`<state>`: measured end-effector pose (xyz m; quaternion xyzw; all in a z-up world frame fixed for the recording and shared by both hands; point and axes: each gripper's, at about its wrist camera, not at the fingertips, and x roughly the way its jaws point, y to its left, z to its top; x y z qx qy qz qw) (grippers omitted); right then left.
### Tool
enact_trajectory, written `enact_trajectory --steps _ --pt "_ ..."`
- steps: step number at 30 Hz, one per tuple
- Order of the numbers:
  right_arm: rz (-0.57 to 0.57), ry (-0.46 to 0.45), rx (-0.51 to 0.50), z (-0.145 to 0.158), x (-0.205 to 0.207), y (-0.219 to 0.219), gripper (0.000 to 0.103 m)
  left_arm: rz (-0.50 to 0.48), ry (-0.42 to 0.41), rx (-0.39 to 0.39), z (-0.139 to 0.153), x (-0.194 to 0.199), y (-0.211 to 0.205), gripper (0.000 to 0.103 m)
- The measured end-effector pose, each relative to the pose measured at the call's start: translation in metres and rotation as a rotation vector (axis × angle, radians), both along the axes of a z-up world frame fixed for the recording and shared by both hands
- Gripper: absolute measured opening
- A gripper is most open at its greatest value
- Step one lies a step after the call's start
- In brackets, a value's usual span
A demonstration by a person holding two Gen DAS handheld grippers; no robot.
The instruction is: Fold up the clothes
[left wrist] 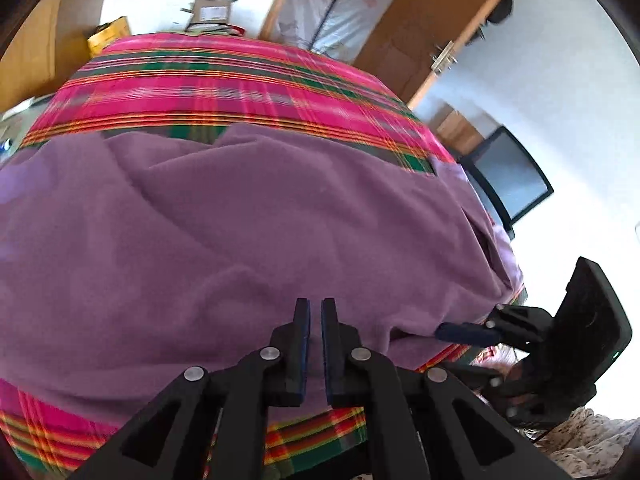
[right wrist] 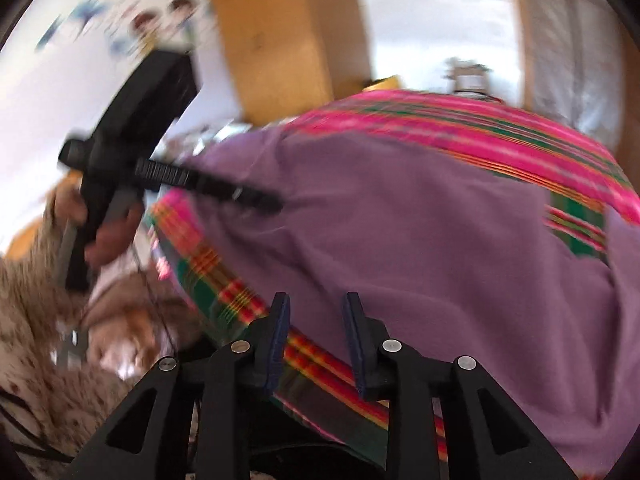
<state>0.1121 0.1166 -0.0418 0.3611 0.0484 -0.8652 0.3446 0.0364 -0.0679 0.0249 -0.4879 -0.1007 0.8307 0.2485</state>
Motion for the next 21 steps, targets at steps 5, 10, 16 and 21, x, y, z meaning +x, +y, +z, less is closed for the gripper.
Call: enact_trajectory --steps 5,10,16,21 --pt "0.057 0.053 0.011 0.013 0.007 -0.005 0.029 0.087 0.014 0.008 0.000 0.032 -0.030 0.011" --pt "0.113 -0.006 0.026 -0.001 0.001 -0.014 0.029 0.124 0.007 -0.042 -0.011 0.044 -0.035 0.011" --pt "0.074 -0.012 0.099 -0.011 -0.009 -0.023 0.030 -0.046 0.089 -0.212 -0.016 0.057 0.007 0.017" --pt "0.112 0.002 0.165 -0.015 -0.006 -0.026 0.032 -0.205 0.188 -0.382 -0.021 0.070 0.046 0.017"
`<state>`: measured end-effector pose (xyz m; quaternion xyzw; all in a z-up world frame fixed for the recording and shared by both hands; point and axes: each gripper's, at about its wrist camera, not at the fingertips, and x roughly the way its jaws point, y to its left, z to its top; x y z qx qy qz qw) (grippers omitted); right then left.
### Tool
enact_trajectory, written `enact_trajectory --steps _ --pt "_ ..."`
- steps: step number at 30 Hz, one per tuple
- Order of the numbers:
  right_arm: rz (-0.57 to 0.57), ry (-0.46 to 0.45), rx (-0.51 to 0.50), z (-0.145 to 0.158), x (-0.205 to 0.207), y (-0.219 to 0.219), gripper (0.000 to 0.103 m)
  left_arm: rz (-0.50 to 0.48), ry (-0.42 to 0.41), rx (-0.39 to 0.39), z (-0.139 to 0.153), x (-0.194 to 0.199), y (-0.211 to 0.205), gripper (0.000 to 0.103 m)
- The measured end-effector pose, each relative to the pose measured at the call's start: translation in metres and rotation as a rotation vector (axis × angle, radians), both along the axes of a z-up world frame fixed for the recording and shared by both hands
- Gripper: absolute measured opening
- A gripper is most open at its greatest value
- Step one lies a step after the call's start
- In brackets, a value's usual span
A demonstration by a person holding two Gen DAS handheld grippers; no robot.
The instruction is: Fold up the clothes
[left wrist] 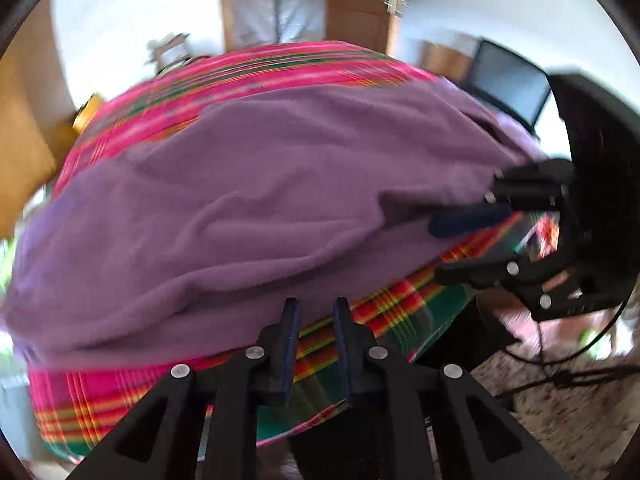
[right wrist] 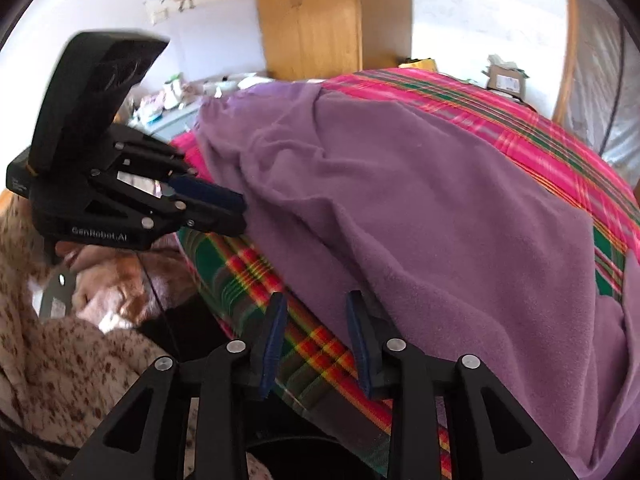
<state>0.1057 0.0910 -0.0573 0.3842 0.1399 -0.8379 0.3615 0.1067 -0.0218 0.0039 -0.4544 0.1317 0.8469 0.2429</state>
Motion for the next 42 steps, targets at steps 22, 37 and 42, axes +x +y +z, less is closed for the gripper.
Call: enact_trajectory --steps 22,37,42 --pt "-0.013 0.017 0.061 0.002 -0.003 -0.005 0.005 -0.155 -0.024 0.022 0.000 -0.010 0.009 0.003" --pt "-0.035 0.020 0.020 0.012 0.008 0.000 0.004 -0.152 -0.036 0.078 0.004 0.005 0.001 0.000" --pt "-0.063 0.068 0.104 0.011 0.011 0.003 0.023 -0.181 0.020 0.072 0.010 0.007 0.014 0.010"
